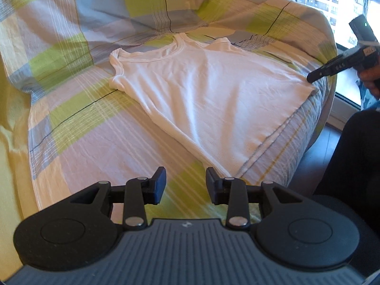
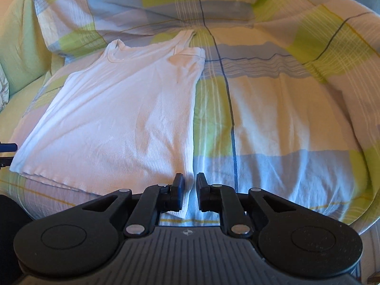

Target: Fold clothes

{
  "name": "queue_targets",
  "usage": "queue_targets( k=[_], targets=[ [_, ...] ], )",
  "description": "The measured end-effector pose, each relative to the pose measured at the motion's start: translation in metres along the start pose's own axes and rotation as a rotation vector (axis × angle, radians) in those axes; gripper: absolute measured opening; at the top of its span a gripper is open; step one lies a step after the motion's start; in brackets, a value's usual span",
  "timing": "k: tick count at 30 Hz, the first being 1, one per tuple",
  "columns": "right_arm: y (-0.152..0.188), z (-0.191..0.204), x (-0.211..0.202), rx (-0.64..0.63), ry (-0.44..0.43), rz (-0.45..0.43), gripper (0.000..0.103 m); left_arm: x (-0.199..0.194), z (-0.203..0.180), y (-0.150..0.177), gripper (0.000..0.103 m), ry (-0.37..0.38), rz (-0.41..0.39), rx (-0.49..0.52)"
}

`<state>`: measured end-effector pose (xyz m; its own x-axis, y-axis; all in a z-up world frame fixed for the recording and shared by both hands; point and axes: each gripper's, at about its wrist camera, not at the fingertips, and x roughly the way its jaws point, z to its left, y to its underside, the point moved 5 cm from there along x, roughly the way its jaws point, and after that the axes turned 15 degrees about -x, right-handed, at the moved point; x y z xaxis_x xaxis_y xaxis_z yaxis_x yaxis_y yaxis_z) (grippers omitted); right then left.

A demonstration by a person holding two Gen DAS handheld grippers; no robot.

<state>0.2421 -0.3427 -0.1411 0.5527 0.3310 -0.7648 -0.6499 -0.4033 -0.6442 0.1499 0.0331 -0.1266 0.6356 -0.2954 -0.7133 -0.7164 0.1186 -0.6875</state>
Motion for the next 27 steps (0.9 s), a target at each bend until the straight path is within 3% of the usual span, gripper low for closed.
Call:
queue_targets(
  k=[7, 12, 14, 17, 18, 19, 20, 21, 27],
  targets=[
    [0.007, 0.009, 0.000, 0.023, -0.016, 0.002, 0.041, -0.007, 0.004, -0.013, 0.037, 0.112, -0.011, -0.173],
    [0.014, 0.009, -0.002, 0.057, -0.044, -0.006, 0.041, 0.000, 0.010, -0.010, 0.036, 0.069, 0.044, -0.202],
    [0.013, 0.009, 0.000, 0.073, -0.058, -0.016, 0.041, 0.013, 0.012, -0.005, 0.032, 0.056, 0.091, -0.225],
    [0.013, 0.006, 0.003, 0.122, -0.091, -0.027, 0.041, 0.019, 0.020, -0.001, 0.019, 0.083, 0.084, -0.318],
    [0.013, 0.004, 0.005, 0.144, -0.103, -0.031, 0.040, 0.020, 0.021, -0.001, 0.008, 0.093, 0.081, -0.341],
    [0.013, 0.002, 0.006, 0.172, -0.114, -0.033, 0.034, 0.021, 0.020, 0.000, 0.002, 0.089, 0.081, -0.338],
    [0.014, -0.001, 0.007, 0.196, -0.124, -0.033, 0.017, 0.021, 0.019, 0.001, 0.002, 0.085, 0.082, -0.334],
    [0.015, -0.003, 0.008, 0.214, -0.129, -0.028, 0.007, 0.021, 0.018, 0.001, 0.001, 0.081, 0.081, -0.328],
    [0.017, -0.019, -0.019, 0.199, -0.056, -0.018, 0.003, 0.000, 0.005, -0.001, 0.000, 0.073, 0.072, -0.278]
  ],
)
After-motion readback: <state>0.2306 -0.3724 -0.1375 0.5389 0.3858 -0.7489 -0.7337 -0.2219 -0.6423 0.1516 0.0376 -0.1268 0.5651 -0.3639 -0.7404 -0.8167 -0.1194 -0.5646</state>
